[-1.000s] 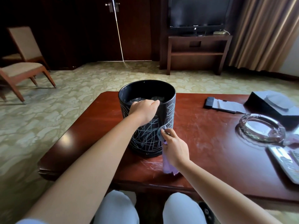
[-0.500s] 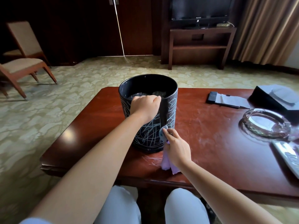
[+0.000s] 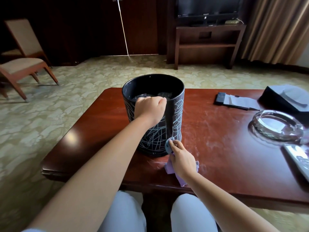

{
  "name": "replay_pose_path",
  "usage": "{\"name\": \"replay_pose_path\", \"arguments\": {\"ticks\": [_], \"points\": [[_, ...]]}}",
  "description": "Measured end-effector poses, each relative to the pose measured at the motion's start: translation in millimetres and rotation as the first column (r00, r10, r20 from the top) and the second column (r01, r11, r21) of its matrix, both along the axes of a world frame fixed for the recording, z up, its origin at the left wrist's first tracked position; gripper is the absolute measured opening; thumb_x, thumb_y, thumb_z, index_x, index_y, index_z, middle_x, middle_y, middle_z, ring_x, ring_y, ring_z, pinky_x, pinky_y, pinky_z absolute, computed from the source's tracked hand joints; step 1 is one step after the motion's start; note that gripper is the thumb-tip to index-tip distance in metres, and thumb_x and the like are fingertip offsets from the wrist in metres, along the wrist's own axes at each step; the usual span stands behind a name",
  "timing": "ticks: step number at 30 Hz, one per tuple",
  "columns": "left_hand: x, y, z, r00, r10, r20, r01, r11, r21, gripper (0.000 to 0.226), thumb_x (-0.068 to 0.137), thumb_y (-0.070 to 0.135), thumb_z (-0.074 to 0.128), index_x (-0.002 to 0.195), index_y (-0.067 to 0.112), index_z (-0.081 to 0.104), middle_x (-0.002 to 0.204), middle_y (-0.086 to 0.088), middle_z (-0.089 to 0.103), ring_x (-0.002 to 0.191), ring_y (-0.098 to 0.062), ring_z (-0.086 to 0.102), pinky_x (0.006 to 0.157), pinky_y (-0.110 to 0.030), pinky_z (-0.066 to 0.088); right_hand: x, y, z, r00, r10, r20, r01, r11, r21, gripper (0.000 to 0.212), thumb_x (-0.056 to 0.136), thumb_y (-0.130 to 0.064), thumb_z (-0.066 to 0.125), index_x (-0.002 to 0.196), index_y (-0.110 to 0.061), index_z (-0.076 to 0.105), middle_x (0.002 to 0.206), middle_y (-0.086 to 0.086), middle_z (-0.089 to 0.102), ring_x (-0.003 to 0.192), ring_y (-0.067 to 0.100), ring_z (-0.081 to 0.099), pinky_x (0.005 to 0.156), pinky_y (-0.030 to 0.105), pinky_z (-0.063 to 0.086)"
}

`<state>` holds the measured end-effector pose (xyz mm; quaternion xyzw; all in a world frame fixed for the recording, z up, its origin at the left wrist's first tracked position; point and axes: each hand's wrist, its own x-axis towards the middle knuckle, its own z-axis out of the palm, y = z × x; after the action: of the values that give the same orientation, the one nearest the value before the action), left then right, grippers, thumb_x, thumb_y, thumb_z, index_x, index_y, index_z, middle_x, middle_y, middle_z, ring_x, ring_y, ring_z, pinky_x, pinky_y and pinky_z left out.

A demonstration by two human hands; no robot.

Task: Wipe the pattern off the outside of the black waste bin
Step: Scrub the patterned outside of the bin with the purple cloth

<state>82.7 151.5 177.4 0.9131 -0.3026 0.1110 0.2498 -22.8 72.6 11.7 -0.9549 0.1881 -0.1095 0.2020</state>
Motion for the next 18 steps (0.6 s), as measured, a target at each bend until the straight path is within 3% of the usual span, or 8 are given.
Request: {"name": "replay_pose_path", "arguments": {"ticks": [7,13,18], "points": [[0,0,-2,1.0,-0.003,0.03,0.004,1.0,-0.018,0.046,0.1,0.025,0.031,0.055,0.02,0.032,0.069,-0.001,0.051,0.076,-0.02,0.042,0.09,-0.032,0.029,5,-3,-14,0.967,0.103,-0.233,-0.096,0.995,0.04,0.036,0.091,-0.025,0.048,0.126,-0.02,0.053,0.126,-0.004,0.048,0.103,0.025,0.059,0.073,0.033,0.047],[1,0,-5,0.997,-0.011,0.073,0.014,0.999,-0.041,0.046,0.099,0.022,0.034,0.053,0.019,0.033,0.076,-0.008,0.064,0.077,-0.024,0.046,0.088,-0.031,0.029,1,3,-23,0.993,-0.112,0.038,0.104,0.982,0.159,0.043,0.093,-0.018,0.046,0.136,-0.023,0.045,0.136,-0.01,0.044,0.098,0.023,0.061,0.072,0.033,0.048],[3,-1,-8,0.996,-0.012,0.088,0.016,0.999,-0.042,0.045,0.098,0.022,0.035,0.054,0.018,0.035,0.077,-0.007,0.065,0.084,-0.027,0.052,0.088,-0.032,0.029,5,0,-26,0.998,0.01,-0.066,-0.002,0.992,0.123,0.038,0.093,-0.019,0.045,0.131,-0.021,0.05,0.133,-0.008,0.046,0.105,0.019,0.058,0.078,0.031,0.046]]}}
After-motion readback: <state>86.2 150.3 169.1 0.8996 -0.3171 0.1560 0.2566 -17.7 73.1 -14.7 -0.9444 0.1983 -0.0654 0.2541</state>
